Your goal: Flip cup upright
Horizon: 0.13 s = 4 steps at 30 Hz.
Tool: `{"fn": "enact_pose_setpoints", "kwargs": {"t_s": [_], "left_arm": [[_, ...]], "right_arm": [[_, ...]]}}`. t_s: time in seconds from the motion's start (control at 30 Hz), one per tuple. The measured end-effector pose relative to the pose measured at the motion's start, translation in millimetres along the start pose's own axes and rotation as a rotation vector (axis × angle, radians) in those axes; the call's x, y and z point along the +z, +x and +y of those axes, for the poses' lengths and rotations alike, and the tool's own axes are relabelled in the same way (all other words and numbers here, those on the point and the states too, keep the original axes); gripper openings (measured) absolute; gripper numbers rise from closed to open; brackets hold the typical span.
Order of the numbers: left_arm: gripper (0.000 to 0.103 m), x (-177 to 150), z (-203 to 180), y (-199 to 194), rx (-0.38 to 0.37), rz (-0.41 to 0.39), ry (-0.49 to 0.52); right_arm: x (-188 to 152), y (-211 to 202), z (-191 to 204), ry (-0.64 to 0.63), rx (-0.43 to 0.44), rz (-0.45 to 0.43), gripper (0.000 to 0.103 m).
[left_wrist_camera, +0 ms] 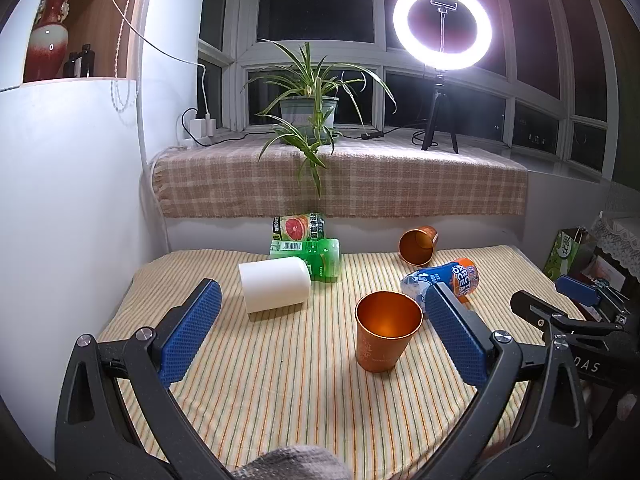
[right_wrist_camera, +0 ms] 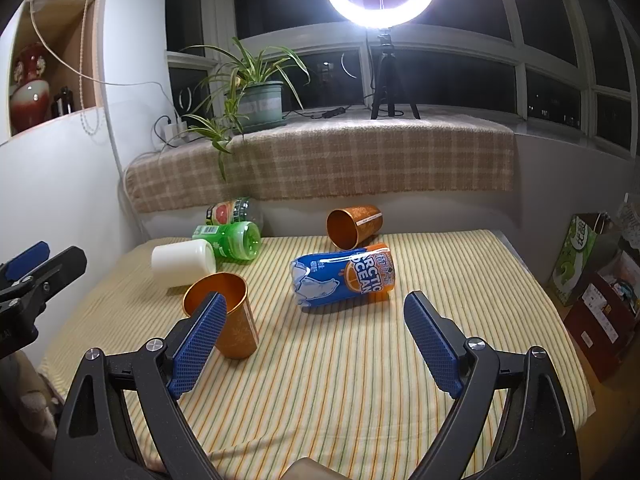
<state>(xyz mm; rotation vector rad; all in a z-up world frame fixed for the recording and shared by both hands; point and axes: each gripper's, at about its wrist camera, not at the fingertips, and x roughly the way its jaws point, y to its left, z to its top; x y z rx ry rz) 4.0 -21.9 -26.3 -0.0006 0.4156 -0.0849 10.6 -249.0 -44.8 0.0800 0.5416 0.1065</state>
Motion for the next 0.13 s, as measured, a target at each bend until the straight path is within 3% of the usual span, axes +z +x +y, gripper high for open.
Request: {"fn": "enact_pose_setpoints", "kwargs": {"t_s": [0.13], "left_arm": [[0.103, -1.1, 1.4, 0.0, 0.003, -0.004, 0.002]], "right_arm": [[0.2, 0.5, -0.4, 0.001, 0.001, 0.002, 0.090]]}}
